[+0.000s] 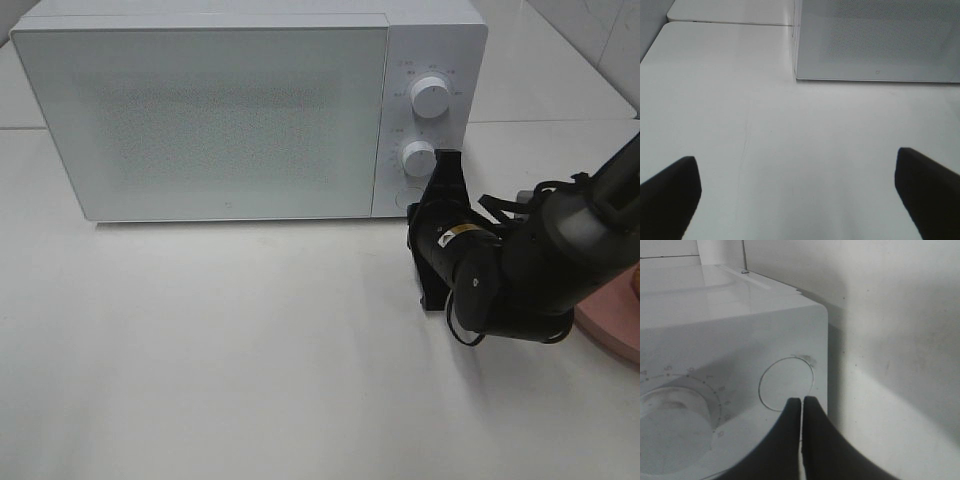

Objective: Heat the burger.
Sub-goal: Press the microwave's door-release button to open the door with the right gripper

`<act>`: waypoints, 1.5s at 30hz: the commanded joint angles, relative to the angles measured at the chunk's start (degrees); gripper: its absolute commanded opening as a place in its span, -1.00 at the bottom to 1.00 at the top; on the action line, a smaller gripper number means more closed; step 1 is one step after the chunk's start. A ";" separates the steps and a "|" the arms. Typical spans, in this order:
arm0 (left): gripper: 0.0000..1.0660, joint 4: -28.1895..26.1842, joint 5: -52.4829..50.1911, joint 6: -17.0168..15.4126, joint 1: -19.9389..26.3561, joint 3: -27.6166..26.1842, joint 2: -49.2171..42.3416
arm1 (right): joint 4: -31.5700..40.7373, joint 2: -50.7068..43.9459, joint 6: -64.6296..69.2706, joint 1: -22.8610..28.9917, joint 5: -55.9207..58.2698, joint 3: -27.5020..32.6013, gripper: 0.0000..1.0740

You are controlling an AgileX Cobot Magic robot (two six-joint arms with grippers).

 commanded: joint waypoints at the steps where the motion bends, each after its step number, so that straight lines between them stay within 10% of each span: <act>1: 0.87 -0.23 0.23 -0.06 -0.34 0.06 0.00 | 0.06 1.15 -1.20 -0.29 0.40 -2.58 -1.00; 45: 0.87 -0.23 0.23 -0.11 -0.34 0.06 0.00 | 4.87 6.93 -6.42 -1.60 -8.14 -13.75 -1.00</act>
